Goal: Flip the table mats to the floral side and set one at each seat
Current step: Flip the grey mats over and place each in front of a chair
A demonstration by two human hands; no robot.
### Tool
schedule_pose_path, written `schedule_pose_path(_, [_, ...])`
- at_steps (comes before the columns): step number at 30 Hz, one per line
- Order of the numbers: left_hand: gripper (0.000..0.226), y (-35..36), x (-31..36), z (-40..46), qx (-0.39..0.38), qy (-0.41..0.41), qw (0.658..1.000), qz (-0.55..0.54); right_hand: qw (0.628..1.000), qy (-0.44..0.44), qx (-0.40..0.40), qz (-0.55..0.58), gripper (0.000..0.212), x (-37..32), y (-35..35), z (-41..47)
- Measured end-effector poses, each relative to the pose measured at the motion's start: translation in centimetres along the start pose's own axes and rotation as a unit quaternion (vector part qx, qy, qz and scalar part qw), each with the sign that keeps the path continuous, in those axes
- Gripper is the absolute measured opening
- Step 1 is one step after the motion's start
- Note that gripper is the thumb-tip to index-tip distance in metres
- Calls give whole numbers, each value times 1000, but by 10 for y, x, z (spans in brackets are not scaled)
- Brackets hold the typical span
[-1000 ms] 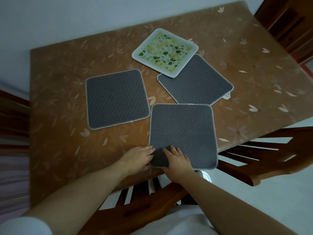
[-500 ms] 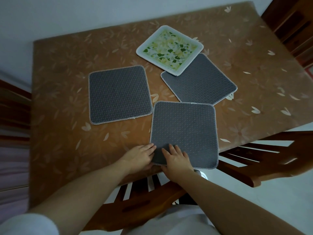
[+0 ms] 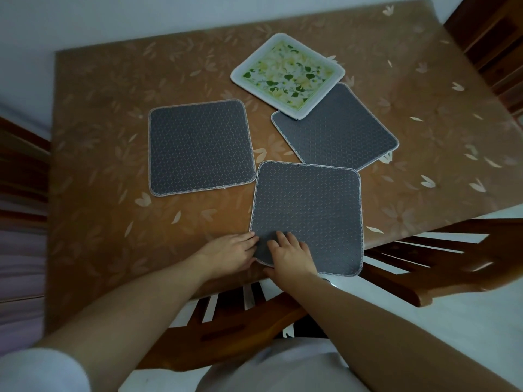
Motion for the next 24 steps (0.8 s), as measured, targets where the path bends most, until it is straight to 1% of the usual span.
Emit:
schedule_pose_path(4, [51, 0, 2, -3, 4, -7, 1000, -4, 1000, 13, 22, 18, 57, 0, -2, 3])
schedule_pose_path(6, [48, -4, 4, -6, 26, -4, 1000, -11, 999, 7, 33, 23, 51, -1, -3, 4])
schedule_pose_path(8, [41, -10, 6, -7, 58, 0, 998, -15, 998, -3, 50, 26, 38, -2, -4, 5])
schedule_pose_path(10, [37, -11, 1, -10, 76, -18, 996, -41, 997, -4, 65, 29, 30, 0, -6, 5])
schedule_pose_path(13, [43, -2, -4, -14, 43, -46, 997, -55, 998, 6, 54, 35, 32, 4, -3, 6])
schedule_pose_path(15, [47, 4, -6, -12, 23, -55, 998, -33, 998, 7, 45, 33, 37, 3, 1, 5])
schedule_pose_path(18, [46, 9, -3, -7, -9, -41, 999, 27, 998, 6, 46, 34, 43, 1, 3, 5])
schedule_pose_path(21, [42, 8, 2, -2, -12, -12, 996, 84, 998, 10, 44, 32, 45, 0, 3, 4])
schedule_pose_path(24, [41, 8, 5, 1, -30, 14, 995, 94, 998, 1, 48, 27, 44, -2, 0, 4])
Point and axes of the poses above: each hand's wrist, its own z-axis towards the middle knuckle, its own y-axis out of the palm, x = y × z, the point moved 8 cm from there along z, towards the middle knuckle, and after that the axes turned 9 degrees about x, right-handed, at the moved point
